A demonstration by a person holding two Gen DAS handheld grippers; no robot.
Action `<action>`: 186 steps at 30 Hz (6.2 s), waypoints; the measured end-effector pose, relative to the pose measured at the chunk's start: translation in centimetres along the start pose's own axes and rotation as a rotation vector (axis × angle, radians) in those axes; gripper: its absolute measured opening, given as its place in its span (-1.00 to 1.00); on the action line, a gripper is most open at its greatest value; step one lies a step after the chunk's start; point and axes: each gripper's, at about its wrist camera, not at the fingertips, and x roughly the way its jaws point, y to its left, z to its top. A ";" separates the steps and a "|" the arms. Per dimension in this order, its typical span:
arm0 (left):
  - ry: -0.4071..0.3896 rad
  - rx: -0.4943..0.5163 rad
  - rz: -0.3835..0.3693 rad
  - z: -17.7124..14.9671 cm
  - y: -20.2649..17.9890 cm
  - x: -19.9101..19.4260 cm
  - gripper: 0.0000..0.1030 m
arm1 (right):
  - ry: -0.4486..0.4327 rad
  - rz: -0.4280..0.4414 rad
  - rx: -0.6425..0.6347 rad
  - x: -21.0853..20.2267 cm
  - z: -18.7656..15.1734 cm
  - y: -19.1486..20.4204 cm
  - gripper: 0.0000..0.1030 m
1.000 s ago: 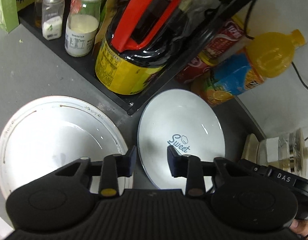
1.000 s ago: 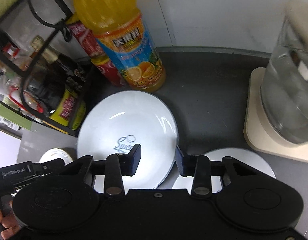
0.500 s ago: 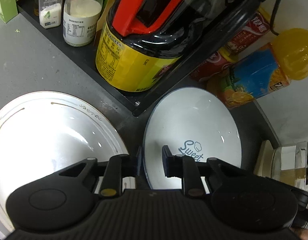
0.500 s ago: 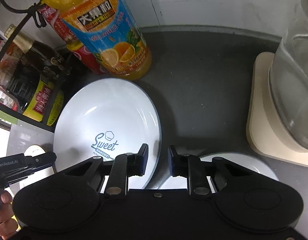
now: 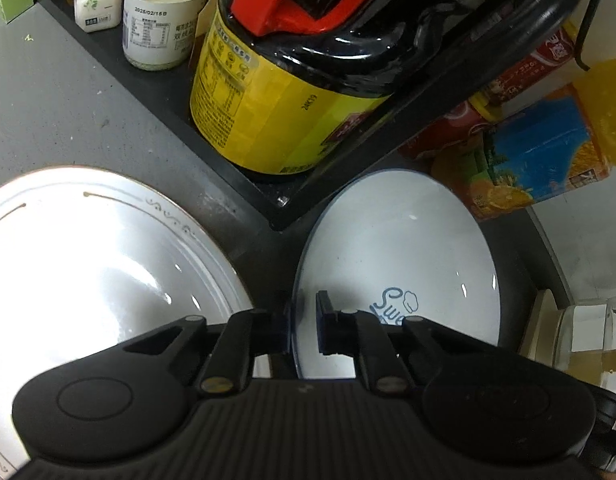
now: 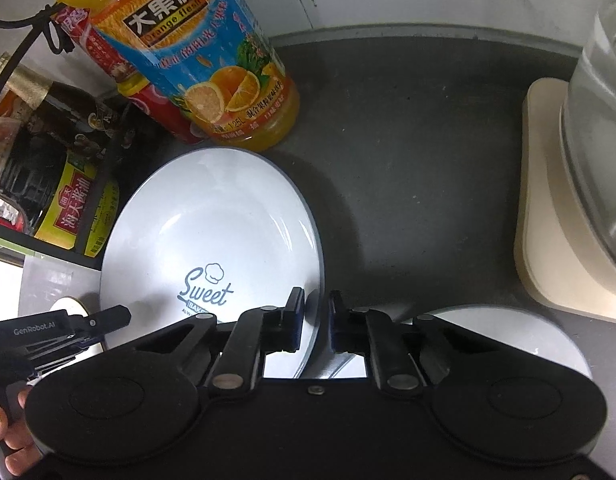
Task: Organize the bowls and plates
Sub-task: 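Close both grippers on the rim of the white 'Sweet' plate and lift it, then carry the 'Sweet' plate over the gold-rimmed plate and lower it on top, then open both grippers and withdraw from the plate stack, then move both grippers to the white 'BAKERY' plate rim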
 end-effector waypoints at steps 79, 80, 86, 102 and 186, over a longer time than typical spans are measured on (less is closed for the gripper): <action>0.021 0.063 -0.098 -0.9 17.6 -13.5 -0.89 | -0.113 0.029 -0.062 -6.0 -13.8 16.5 -0.79; 0.024 0.062 -0.098 -0.9 17.8 -13.5 -0.89 | -0.111 0.026 -0.062 -5.9 -14.0 16.7 -0.79; 0.036 0.064 -0.096 -0.9 18.5 -13.1 -0.89 | -0.105 0.005 -0.065 -5.3 -14.3 17.6 -0.79; 0.052 0.051 -0.072 -1.0 18.9 -11.4 -0.85 | -0.078 -0.035 -0.069 -4.2 -13.4 18.2 -0.82; 0.013 0.423 -0.060 -2.8 6.4 -16.8 0.51 | -0.259 -0.058 0.137 -12.7 -15.7 12.7 0.87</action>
